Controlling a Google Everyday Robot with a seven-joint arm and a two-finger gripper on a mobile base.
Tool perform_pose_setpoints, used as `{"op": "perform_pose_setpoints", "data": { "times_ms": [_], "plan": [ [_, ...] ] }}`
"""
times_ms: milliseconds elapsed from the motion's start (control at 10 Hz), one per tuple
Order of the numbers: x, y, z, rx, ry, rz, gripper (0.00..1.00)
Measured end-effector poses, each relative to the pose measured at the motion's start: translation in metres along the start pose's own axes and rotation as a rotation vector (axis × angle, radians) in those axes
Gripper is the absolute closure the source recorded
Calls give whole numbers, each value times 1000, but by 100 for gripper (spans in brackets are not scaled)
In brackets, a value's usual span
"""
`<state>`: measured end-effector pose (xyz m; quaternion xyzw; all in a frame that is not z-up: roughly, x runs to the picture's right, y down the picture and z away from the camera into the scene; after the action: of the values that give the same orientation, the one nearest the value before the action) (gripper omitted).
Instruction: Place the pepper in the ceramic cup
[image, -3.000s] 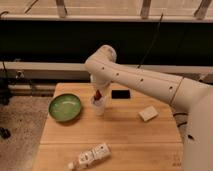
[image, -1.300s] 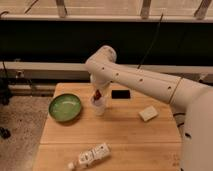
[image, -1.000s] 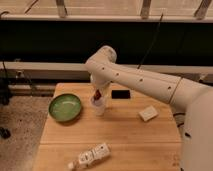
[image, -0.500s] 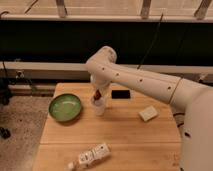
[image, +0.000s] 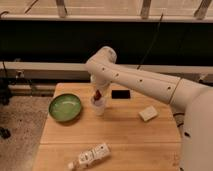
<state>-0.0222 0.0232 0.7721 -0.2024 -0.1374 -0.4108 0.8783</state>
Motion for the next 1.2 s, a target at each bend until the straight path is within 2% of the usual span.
{"op": "perform_pose_setpoints", "data": {
  "times_ms": [300,600,700,1200],
  "plan": [
    [-3,4,3,-6,-15,6,57],
    [-5,4,7,1,-27,6,25],
    [-7,4,8,4,-31,5,21],
    [-6,1,7,28,-28,3,20]
  ]
}}
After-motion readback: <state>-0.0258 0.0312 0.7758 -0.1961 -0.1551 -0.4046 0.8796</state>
